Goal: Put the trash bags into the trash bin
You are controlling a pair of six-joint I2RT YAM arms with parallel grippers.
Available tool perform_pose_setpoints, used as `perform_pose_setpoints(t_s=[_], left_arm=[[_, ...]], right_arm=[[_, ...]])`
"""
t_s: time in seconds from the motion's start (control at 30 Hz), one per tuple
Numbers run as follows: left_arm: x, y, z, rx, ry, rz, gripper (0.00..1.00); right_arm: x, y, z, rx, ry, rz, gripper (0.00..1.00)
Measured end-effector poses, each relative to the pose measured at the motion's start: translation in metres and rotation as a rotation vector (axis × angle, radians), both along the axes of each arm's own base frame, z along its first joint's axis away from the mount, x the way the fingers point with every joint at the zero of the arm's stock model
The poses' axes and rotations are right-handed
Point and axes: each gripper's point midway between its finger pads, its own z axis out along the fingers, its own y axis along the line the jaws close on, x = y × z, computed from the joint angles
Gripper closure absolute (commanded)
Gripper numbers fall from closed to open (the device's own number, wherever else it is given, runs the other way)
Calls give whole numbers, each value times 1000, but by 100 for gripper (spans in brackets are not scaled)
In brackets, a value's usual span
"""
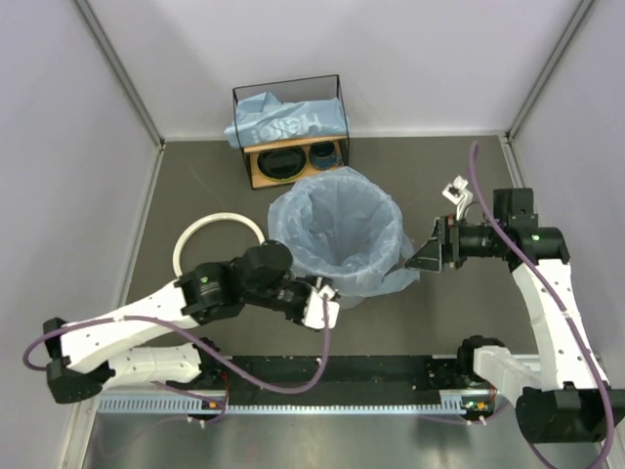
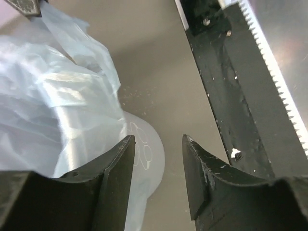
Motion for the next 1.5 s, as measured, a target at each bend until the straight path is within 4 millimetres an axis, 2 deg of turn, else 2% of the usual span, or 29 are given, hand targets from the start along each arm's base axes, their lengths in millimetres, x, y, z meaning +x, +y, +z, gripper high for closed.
perform_pose_setpoints(t_s=[0.07,0.2,0.3,0.33,0.4,0.43,0.53,0.6,0.63,0.73,0.83,0.87,0.9,0.93,1.03,1.13,1.2,1.4,1.5], left_arm=[[-8,9,20,-51,10,-6,50],[-9,23,81,-201,1,73,52],[18,27,127,-318,15,232,60],[33,26,139,-355,28,303,67],[64,15,154,-407,69,440,69],[74,12,155,-417,82,482,68],[110,-15,138,-417,132,614,66],[132,-35,112,-380,167,688,66],[142,-44,92,-342,185,729,66],[165,-62,38,-242,228,828,66],[179,-65,1,-184,272,908,64],[182,-65,-4,-181,283,927,61],[188,-65,-8,-188,292,947,51],[194,-65,-10,-207,300,965,48],[211,-59,-20,-282,308,995,45],[220,-50,-40,-315,306,1009,45],[222,-49,-46,-323,306,1009,47],[231,-63,-18,-473,278,945,61],[234,-69,-11,-509,268,918,70]], right_arm=[[3,-1,19,-10,-85,7,16],[5,-2,58,-18,-242,16,20],[17,-4,73,-31,-302,-13,27],[24,-5,74,-36,-308,-30,27],[44,-7,72,-48,-294,-76,28],[54,-8,72,-54,-287,-91,28],[96,-6,73,-81,-274,-140,28],[119,-4,73,-97,-276,-165,28],[129,-4,73,-106,-276,-178,29],[151,-2,80,-118,-295,-207,30],[160,6,89,-120,-325,-201,29],[161,9,90,-118,-333,-194,30],[160,13,92,-116,-339,-183,30],[160,17,93,-114,-343,-175,29],[160,21,92,-112,-346,-163,30],[164,22,88,-114,-336,-161,29],[165,23,85,-116,-329,-160,29],[166,24,84,-114,-323,-156,27],[166,24,83,-112,-322,-152,25]])
